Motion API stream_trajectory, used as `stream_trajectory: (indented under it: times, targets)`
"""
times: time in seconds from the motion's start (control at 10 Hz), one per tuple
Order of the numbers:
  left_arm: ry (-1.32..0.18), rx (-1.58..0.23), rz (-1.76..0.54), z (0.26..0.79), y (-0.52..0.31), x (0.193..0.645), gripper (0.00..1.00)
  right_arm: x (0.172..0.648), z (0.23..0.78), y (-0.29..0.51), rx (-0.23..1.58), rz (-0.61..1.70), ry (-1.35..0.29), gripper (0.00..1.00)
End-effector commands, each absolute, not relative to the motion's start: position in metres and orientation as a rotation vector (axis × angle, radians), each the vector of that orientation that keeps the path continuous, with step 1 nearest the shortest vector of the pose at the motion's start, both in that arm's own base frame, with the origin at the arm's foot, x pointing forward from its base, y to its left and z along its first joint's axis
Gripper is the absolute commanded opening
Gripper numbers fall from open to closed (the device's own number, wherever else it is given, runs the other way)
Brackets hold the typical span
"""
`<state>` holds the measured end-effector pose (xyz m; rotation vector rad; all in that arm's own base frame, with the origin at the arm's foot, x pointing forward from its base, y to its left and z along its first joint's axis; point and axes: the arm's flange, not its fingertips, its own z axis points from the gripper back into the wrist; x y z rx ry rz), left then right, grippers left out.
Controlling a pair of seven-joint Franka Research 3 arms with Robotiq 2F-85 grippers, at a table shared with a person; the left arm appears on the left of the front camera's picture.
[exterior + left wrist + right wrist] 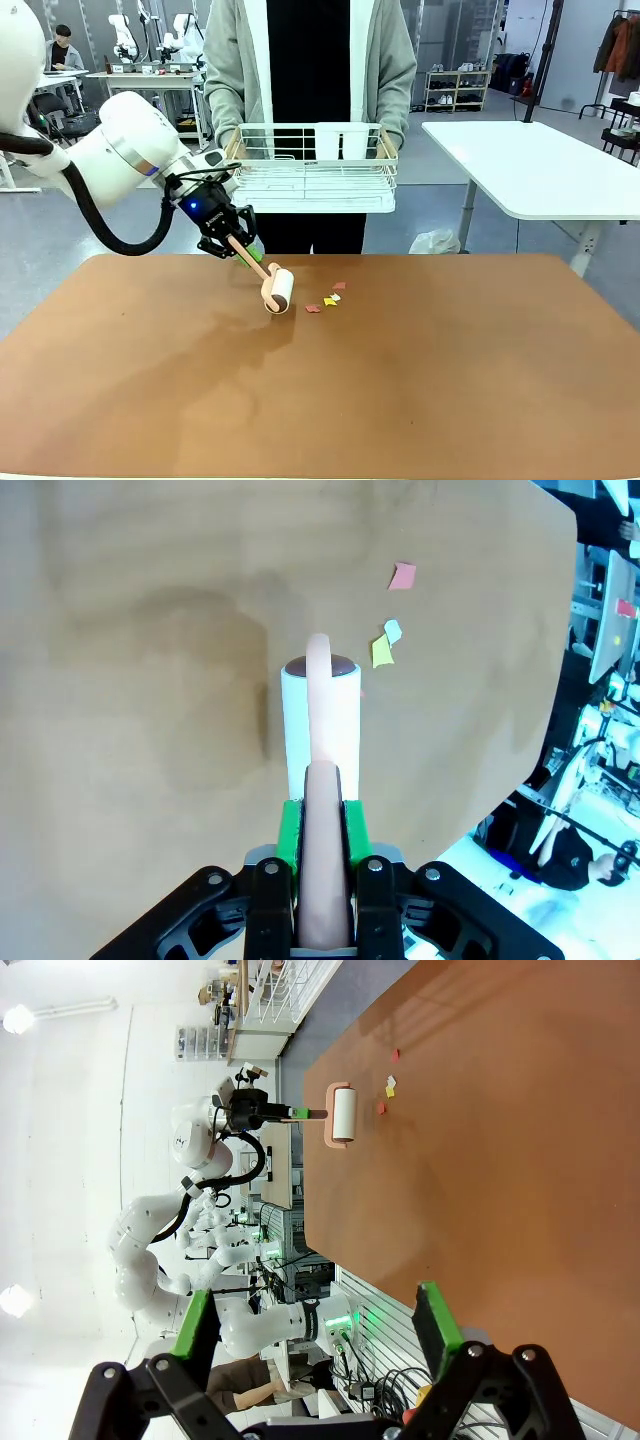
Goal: Clean the table.
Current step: Clean the table with the Lint Roller when the human lifts the Dish drying rack.
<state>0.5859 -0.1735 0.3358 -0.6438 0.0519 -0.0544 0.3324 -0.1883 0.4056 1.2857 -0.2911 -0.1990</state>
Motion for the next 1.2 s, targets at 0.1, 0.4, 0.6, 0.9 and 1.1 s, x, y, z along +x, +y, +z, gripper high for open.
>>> stream_trajectory:
  times: [0.1, 0.4, 0.6, 0.9, 1.1]
  targets:
    - [0.074, -0.667, -0.065, 0.327, -0.179, 0.595, 0.21, 0.331, 0.407, -0.188, 1.298, -0.184, -0.311, 1.0]
    - [0.11, -0.671, -0.053, 0.296, -0.187, 0.598, 0.21, 0.331, 0.407, -0.188, 1.298, -0.184, -0.311, 1.0]
    - [0.077, -0.659, -0.037, 0.293, -0.194, 0.596, 0.21, 0.331, 0.407, -0.188, 1.298, -0.184, -0.311, 1.0]
    - [0.048, -0.637, -0.027, 0.272, -0.235, 0.585, 0.21, 0.331, 0.407, -0.188, 1.298, -0.184, -0.311, 1.0]
    - [0.025, -0.614, -0.007, 0.25, -0.269, 0.578, 0.21, 0.331, 0.407, -0.188, 1.298, -0.184, -0.311, 1.0]
